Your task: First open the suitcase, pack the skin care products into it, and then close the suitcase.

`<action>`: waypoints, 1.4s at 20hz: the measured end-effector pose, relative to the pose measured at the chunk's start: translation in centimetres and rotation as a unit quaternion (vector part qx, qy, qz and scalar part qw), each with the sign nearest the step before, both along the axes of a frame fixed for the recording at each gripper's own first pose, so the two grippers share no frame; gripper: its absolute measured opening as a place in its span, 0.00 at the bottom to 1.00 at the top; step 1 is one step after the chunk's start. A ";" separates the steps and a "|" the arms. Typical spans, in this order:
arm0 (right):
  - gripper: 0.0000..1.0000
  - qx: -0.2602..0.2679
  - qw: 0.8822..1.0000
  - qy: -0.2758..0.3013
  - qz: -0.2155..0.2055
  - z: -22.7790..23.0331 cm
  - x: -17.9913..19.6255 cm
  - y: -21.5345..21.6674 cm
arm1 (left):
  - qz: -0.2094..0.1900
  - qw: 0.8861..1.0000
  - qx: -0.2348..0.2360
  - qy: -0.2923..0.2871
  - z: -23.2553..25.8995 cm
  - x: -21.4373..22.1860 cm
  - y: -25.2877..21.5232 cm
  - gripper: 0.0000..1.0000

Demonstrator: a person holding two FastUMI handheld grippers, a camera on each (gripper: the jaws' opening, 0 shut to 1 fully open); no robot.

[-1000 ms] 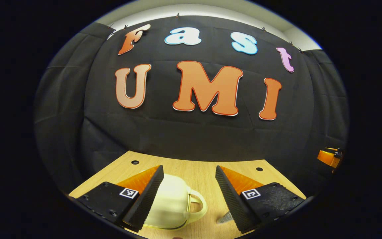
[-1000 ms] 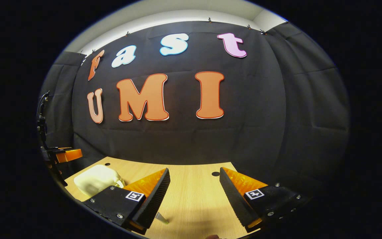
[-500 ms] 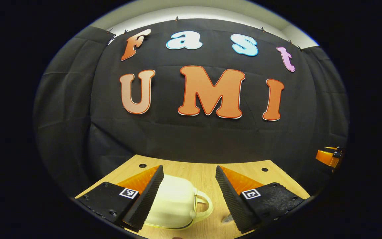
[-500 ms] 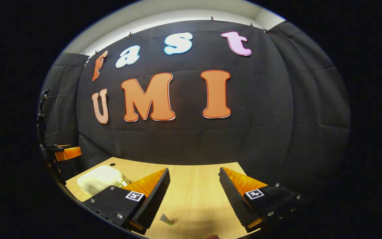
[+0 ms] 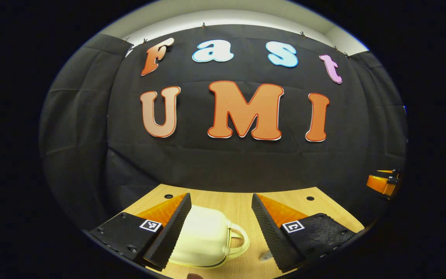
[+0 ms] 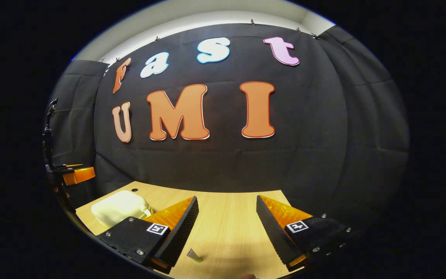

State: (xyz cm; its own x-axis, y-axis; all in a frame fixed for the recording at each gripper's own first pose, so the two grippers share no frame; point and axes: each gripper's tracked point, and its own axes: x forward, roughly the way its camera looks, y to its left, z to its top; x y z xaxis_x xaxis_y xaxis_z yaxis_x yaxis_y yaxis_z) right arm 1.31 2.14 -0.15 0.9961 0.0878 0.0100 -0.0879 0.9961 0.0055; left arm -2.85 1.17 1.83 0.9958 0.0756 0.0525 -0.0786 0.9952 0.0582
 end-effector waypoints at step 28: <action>0.95 0.031 0.992 0.079 -0.089 -6.5 -3.1 -6.7 | -0.060 0.837 0.512 0.186 -22.9 4.7 -4.0 0.98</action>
State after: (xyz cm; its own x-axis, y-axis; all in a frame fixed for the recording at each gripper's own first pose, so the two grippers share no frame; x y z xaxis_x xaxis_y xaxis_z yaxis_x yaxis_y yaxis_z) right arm -1.81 -4.51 -6.60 0.9853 -0.0855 -0.1476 0.0961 0.9932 0.0664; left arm 1.89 -2.78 -21.06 0.9545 0.0792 -0.2874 0.2319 0.4086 0.8828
